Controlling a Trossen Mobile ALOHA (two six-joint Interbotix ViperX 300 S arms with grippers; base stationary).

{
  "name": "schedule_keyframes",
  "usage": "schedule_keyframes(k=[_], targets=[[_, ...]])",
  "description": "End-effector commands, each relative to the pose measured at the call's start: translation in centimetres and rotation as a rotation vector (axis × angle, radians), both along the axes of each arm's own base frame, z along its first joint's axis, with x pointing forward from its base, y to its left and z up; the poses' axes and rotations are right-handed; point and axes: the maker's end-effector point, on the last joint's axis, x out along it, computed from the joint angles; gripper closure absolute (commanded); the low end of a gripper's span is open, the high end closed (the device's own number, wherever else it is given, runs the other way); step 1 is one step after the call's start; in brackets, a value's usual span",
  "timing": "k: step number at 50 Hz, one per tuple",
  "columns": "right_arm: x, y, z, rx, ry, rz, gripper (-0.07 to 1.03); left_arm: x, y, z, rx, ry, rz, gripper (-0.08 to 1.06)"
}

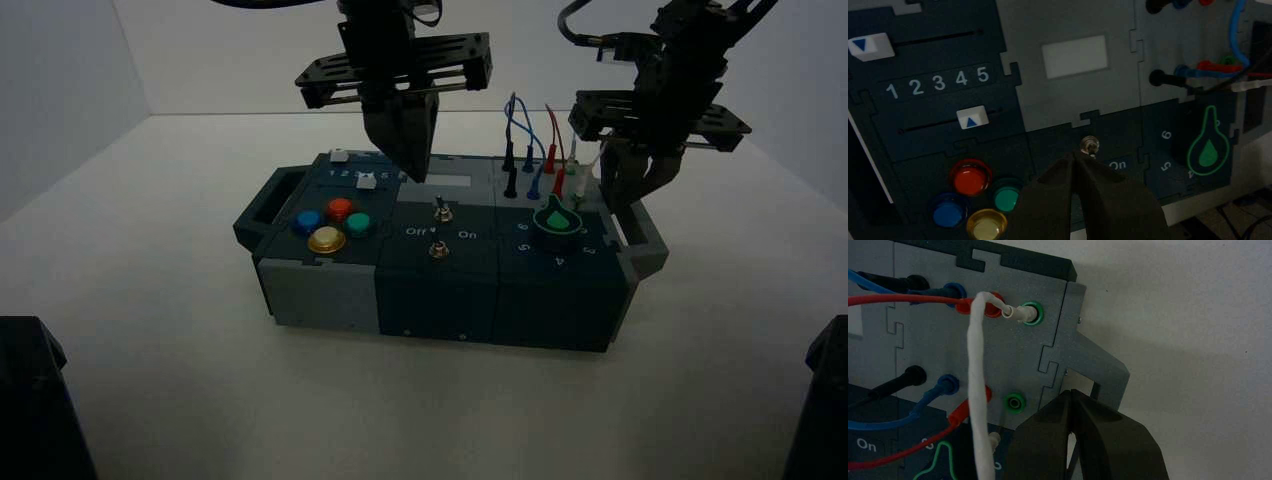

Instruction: Flip the top switch on with the left gripper.

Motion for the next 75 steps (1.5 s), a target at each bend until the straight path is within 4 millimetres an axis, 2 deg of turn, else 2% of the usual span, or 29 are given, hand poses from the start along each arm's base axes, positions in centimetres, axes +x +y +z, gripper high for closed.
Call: schedule_keyframes(k=[1,13,27,51,75], targets=[[-0.7,-0.5,-1.6,-0.024,0.026,0.021,0.98,0.4,-1.2,1.2,-0.035,-0.025,-0.004,1.01],[-0.6,-0.5,-1.4,-0.022,0.02,0.021,0.99,-0.8,-1.1,0.4,-0.018,-0.003,-0.014,1.01],[-0.6,-0.5,-1.4,-0.023,0.018,0.024,0.99,-1.2,-0.6,-0.1,-0.004,0.006,-0.018,1.01],[-0.5,-0.5,-1.3,-0.022,0.013,0.026,0.99,-0.4,-1.4,-1.1,0.011,0.007,-0.032,1.01],[-0.5,-0.4,-1.2,-0.02,0.009,0.024,0.99,-0.4,-2.8,-0.5,-0.007,0.003,-0.048,1.01]])
